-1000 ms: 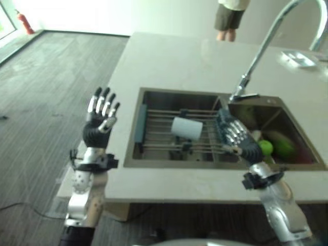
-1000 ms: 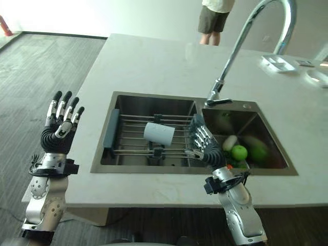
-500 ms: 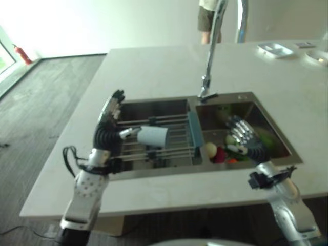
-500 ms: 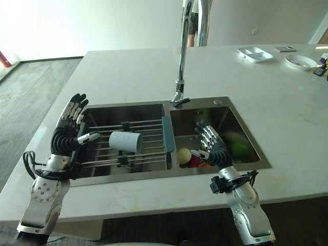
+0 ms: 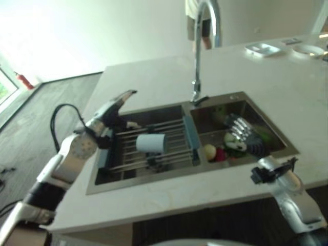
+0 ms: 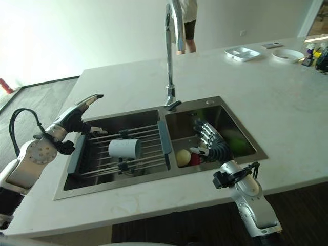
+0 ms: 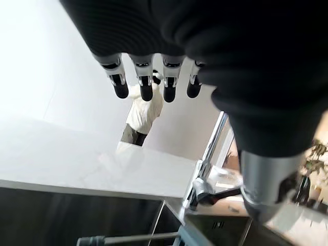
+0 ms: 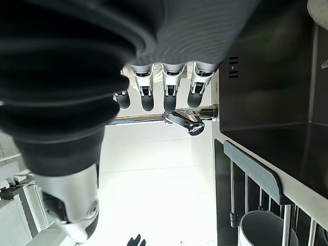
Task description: Place the dishes in the dishwasher.
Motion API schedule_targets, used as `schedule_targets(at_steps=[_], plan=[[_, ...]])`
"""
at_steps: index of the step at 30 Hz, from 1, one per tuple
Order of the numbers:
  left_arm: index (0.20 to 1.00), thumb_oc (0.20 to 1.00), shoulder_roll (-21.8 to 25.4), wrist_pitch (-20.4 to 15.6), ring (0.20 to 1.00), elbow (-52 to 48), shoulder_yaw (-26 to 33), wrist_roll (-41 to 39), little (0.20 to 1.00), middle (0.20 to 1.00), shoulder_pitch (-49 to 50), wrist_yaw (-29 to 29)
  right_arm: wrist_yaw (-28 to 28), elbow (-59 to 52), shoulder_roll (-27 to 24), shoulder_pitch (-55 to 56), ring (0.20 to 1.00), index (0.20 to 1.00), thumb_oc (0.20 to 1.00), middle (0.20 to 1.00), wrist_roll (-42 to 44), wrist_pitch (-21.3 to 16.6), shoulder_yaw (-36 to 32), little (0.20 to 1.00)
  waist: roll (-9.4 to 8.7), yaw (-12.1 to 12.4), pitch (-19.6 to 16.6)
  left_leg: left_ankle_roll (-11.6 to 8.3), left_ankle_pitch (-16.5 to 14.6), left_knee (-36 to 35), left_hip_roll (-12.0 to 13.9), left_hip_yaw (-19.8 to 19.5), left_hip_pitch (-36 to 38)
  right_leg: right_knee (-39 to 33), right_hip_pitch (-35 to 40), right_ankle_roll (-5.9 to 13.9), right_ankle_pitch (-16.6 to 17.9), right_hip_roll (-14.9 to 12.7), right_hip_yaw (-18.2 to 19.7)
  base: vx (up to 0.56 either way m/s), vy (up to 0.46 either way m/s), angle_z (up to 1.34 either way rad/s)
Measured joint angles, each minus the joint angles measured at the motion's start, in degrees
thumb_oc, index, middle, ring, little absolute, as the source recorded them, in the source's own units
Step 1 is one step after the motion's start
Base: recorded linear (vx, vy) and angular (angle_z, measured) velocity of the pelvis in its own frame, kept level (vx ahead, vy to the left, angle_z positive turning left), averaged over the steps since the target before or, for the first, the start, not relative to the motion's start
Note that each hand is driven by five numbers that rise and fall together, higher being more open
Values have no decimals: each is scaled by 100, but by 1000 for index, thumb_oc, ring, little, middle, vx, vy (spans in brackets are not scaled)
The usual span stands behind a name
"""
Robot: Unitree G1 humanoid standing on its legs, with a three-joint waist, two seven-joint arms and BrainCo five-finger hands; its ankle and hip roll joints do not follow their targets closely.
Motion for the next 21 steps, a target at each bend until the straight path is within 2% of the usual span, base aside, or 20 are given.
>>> schedule_targets(at_steps=[1,5,7,11,15,21], plan=[[1000,1000,73,24,1000,524,-351,2,1000,1000,-315,-117,51,-1,-3,-99,1000,1000,1000,1000,3,-2,6,1000,31,-88,-22,3,-4,-30,3,40,9,-4,-8,28,-4,-3,29,-14,41,-17],[1000,1000,20,-6,1000,1021,-511,-9,1000,1000,-385,-283,156,-1,-161,-118,1000,1000,1000,1000,131,-7,12,1000,67,-385,-46,6,-7,-31,-9,151,31,-3,-49,26,27,14,155,-9,38,-16],[1000,1000,15,-134,1000,1776,-699,11,1000,1000,-472,-275,244,1,-218,-117,1000,1000,1000,1000,215,-11,15,1000,79,-468,-55,8,-9,-31,-8,265,56,-2,-87,15,63,30,268,-11,33,-20],[1000,1000,-116,-128,1000,1888,-707,18,1000,1000,-473,-280,331,1,-221,-117,1000,1000,1000,1000,220,-13,4,1000,68,-477,-61,19,-14,-31,-29,304,36,-2,-125,37,104,16,313,0,8,-10],[1000,1000,-522,-85,1000,2320,-726,246,1000,1000,-468,-379,383,24,-217,-116,1000,1000,1000,1000,219,-16,2,1000,51,-506,-72,31,-22,-31,-38,371,70,-2,-133,42,125,20,375,-4,5,-7],[1000,1000,-582,-24,1000,2711,-865,301,1000,1000,-465,-576,410,30,-215,-111,1000,1000,1000,1000,219,-20,2,1000,-61,-561,-108,55,-43,-32,-55,487,119,-2,-149,56,144,22,497,-2,10,-11]])
